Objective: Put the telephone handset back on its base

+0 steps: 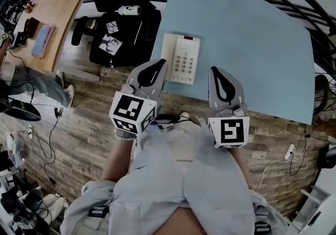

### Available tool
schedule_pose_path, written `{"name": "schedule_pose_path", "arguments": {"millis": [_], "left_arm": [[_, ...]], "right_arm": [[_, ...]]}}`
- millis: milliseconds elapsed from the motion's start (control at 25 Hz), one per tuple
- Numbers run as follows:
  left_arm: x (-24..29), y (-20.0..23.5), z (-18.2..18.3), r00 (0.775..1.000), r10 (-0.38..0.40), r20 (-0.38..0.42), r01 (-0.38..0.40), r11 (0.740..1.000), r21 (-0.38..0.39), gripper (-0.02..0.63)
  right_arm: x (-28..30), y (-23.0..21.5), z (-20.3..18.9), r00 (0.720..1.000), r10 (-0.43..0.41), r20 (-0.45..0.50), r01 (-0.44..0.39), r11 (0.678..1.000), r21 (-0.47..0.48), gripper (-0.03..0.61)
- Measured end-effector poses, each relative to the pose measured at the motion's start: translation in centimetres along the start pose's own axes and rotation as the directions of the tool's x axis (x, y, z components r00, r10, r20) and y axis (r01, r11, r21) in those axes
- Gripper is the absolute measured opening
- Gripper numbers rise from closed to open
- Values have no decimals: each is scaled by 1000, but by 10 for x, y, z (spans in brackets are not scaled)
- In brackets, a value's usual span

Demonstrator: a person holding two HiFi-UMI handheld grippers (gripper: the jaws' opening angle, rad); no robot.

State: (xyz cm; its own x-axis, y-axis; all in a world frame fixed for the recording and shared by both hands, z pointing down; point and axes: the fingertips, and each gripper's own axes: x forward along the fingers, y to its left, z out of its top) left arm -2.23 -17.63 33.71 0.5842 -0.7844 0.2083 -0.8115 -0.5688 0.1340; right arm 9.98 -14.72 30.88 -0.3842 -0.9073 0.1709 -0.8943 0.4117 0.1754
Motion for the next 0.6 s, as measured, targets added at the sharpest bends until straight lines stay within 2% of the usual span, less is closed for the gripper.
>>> {"name": "schedule_pose_path", "arguments": {"millis": [600], "left_arm": [[0,1,-6,1000,1,-18,-1,1000,14,3]], "right_arm": [[2,5,-6,1000,14,-21,-14,1000,6,6]]}}
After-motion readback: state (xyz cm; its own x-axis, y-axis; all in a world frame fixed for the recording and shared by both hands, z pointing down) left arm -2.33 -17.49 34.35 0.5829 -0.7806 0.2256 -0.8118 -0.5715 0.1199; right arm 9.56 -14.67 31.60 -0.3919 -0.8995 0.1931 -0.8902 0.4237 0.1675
